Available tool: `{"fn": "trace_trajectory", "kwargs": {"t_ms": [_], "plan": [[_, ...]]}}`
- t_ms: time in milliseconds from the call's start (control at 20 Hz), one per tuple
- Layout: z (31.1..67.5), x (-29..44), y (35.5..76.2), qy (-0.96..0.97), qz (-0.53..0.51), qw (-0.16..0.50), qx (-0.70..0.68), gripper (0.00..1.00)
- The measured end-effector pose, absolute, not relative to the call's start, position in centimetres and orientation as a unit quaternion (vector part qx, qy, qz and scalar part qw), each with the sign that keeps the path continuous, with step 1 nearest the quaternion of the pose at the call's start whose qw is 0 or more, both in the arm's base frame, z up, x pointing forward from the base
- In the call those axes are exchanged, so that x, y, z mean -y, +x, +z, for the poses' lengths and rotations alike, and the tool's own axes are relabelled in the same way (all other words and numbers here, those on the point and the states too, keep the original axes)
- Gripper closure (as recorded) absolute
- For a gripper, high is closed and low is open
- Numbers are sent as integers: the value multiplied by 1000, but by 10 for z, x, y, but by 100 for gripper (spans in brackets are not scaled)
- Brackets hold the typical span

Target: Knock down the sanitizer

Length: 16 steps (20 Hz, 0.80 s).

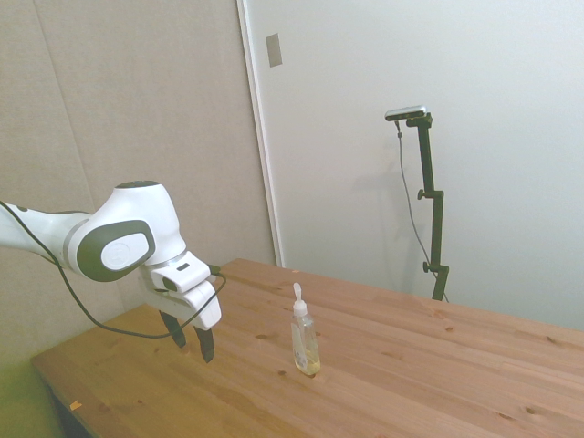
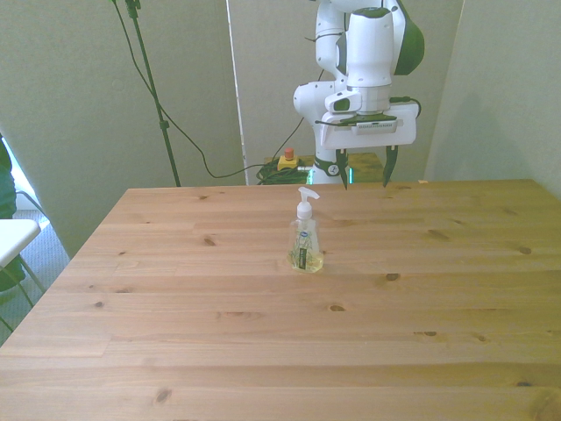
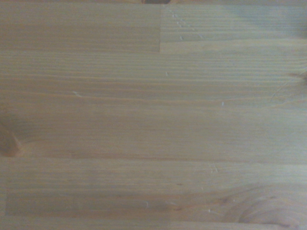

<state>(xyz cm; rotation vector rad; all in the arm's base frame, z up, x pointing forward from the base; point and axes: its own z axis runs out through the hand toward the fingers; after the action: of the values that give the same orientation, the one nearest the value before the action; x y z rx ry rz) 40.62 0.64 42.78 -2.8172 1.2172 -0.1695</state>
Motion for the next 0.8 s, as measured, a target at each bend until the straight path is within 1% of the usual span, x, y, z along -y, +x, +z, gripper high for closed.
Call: {"fn": "trace_trajectory", "kwargs": {"t_ms": [150, 400, 450, 700, 800], "plan": [[429, -5, 408, -916, -59, 28, -396, 0], [438, 36, 422, -902, -71, 17, -425, 0], [439, 43, 427, -900, -72, 15, -430, 100], [435, 75, 446, -888, -80, 11, -453, 100], [436, 78, 463, -883, -85, 12, -462, 100]]}}
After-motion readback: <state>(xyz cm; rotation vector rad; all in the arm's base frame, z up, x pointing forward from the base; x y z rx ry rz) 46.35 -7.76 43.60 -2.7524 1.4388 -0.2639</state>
